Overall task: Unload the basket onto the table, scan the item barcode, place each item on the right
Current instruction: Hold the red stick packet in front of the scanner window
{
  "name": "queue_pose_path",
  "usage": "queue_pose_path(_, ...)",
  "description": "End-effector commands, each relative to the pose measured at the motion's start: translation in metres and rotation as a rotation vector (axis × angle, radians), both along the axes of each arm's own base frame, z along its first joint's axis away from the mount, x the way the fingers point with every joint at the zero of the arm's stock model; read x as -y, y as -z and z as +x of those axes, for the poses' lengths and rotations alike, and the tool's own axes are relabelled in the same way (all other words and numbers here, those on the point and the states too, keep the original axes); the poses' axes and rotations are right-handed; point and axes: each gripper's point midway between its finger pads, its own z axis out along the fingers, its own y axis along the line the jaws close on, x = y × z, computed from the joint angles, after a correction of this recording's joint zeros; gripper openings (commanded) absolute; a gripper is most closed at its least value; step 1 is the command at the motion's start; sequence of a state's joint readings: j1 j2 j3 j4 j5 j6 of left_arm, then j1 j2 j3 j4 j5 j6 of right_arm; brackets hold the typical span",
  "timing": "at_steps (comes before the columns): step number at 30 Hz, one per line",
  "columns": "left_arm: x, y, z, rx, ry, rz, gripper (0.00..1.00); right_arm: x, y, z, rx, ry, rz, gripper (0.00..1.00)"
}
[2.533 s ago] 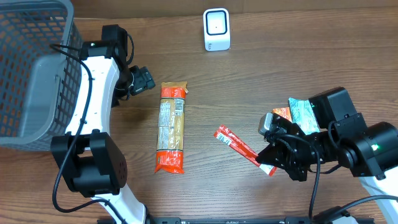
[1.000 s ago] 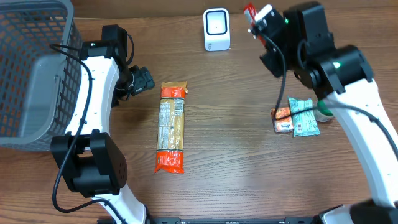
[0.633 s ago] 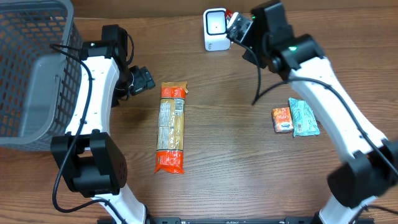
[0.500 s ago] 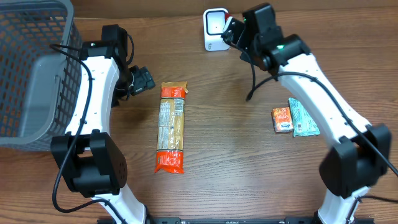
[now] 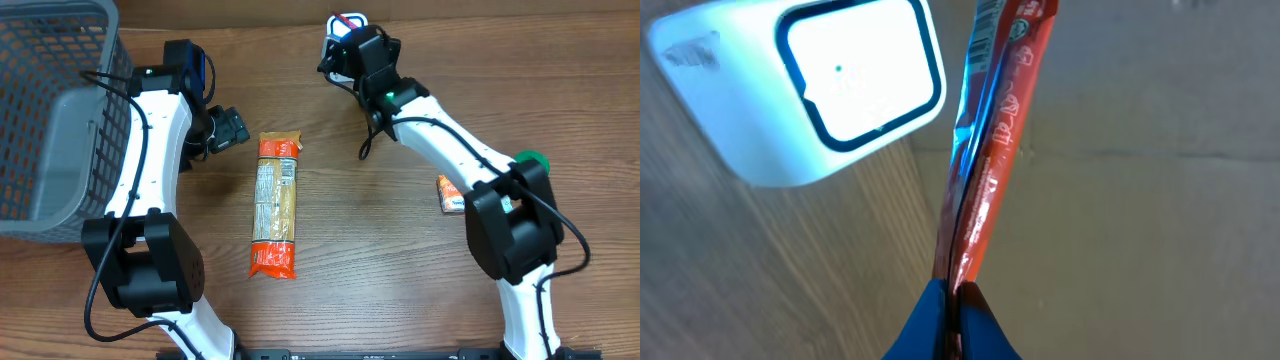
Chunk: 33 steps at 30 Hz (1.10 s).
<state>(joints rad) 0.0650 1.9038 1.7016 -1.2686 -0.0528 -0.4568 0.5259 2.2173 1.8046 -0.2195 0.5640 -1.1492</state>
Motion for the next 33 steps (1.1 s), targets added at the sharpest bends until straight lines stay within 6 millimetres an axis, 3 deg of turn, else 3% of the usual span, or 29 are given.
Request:
queue_pose_path(1,0.003,-0.007,0.000,0.019,0.015,0.003,1.00,0.010,0.014,0.011,0.024,0.051,-0.063,0.03)
queue_pose_path(6,0.002,-0.007,0.000,0.018,0.013,0.004,1.00,0.009,0.038,0.018,0.031,0.071,-0.074,0.03)
queue_pose_path(14,0.002,-0.007,0.000,0.018,0.014,0.004,1.00,0.009,0.054,0.022,0.036,0.080,-0.078,0.03)
queue_pose_path(33,0.002,-0.007,0.000,0.018,0.014,0.004,1.00,0.008,0.043,0.027,0.088,0.096,-0.045,0.03)
